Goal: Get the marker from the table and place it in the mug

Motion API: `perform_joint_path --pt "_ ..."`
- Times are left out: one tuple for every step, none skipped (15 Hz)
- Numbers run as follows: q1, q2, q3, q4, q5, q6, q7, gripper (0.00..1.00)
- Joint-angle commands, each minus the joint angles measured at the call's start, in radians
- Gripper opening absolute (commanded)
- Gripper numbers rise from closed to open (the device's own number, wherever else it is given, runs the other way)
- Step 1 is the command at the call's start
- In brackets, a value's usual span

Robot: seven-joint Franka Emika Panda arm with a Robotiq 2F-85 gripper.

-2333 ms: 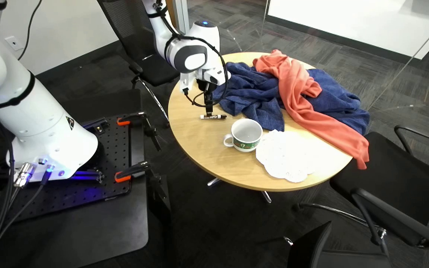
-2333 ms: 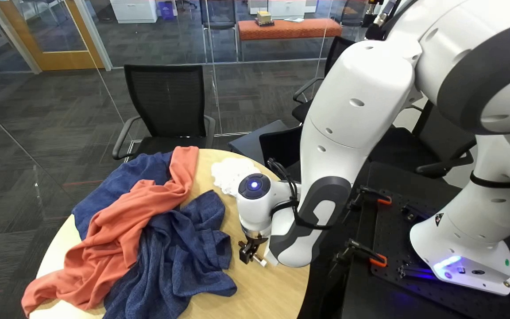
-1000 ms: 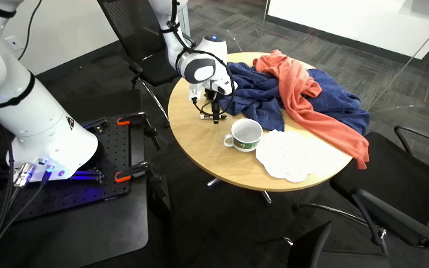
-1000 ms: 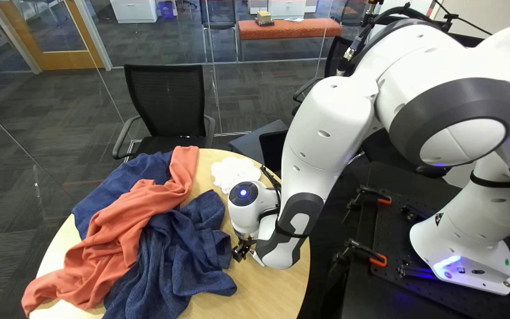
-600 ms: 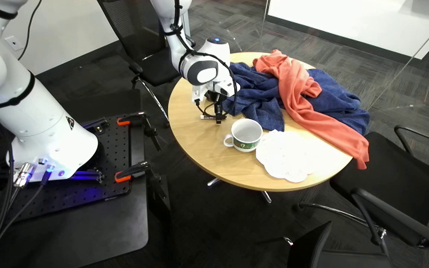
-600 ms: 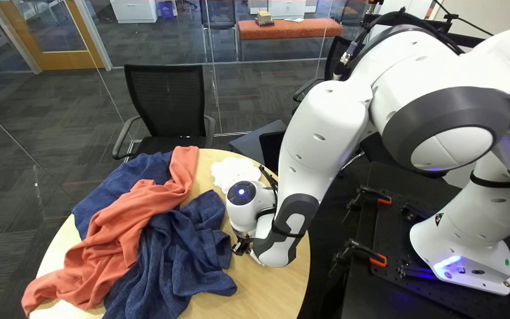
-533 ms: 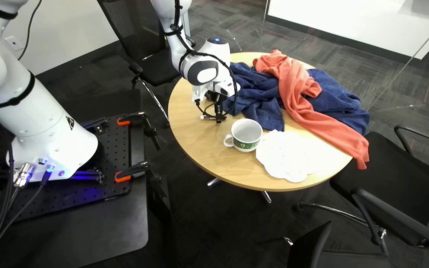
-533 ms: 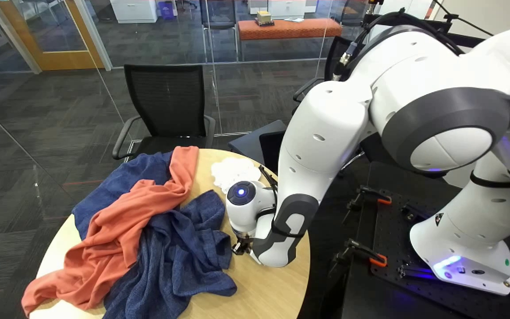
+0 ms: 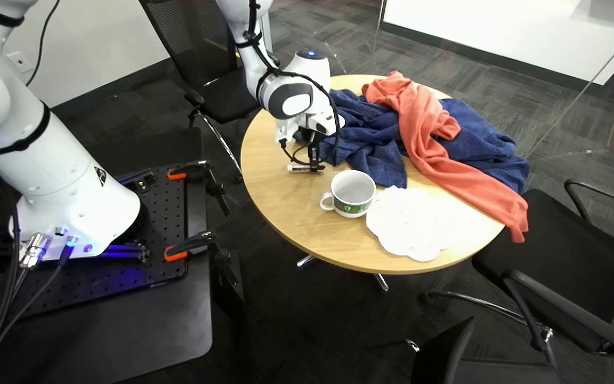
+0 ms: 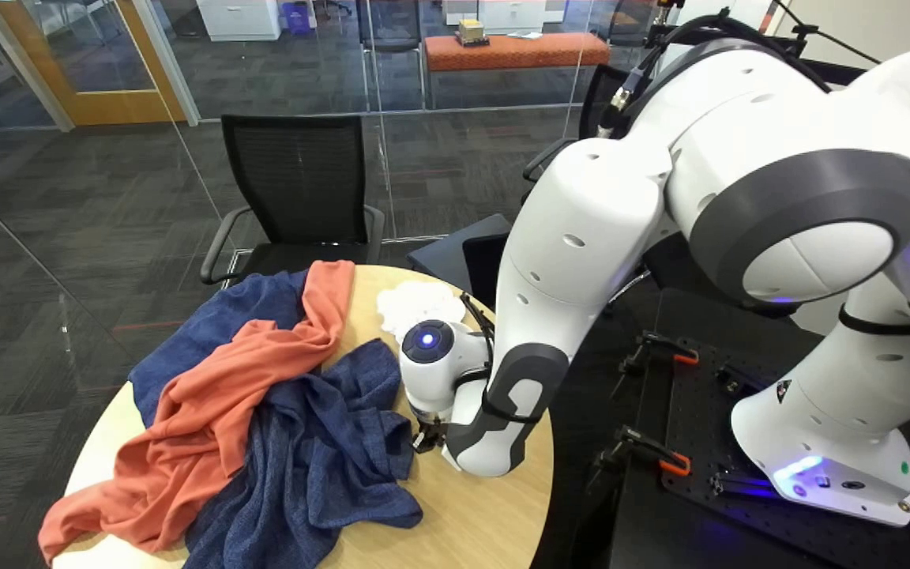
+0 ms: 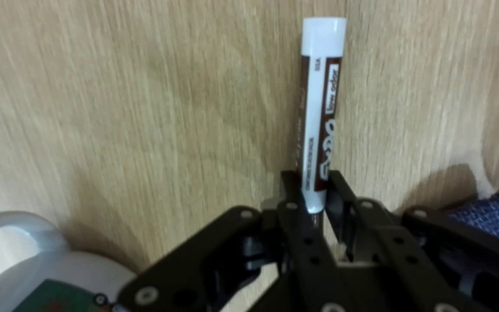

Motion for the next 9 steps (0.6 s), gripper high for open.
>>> perform_joint_path --pt "0.022 -0.128 -0.016 -0.070 0.019 -0.069 0.014 0.05" --pt "0.023 -0.154 -0.016 -0.078 0.016 -0.090 0.015 0.05" --pt "0.028 -0.186 -0.024 -0.088 0.010 -0.118 0.022 0.05" --pt "0.024 -0.215 -0.023 -0.095 0.002 -0.144 0.023 0.05" --pt "0.024 -0.248 -0.026 -0.102 -0.008 -0.174 0.028 0.05" --pt "0.016 -0.281 -0.023 -0.109 -0.017 -0.201 0.025 0.05" --pt "0.012 -0.315 -0.023 -0.117 -0.029 -0.227 0.026 0.05" --pt "0.008 -0.347 -0.022 -0.122 -0.041 -0.251 0.028 0.05" --pt "0.004 -0.383 -0.022 -0.131 -0.059 -0.274 0.029 0.05"
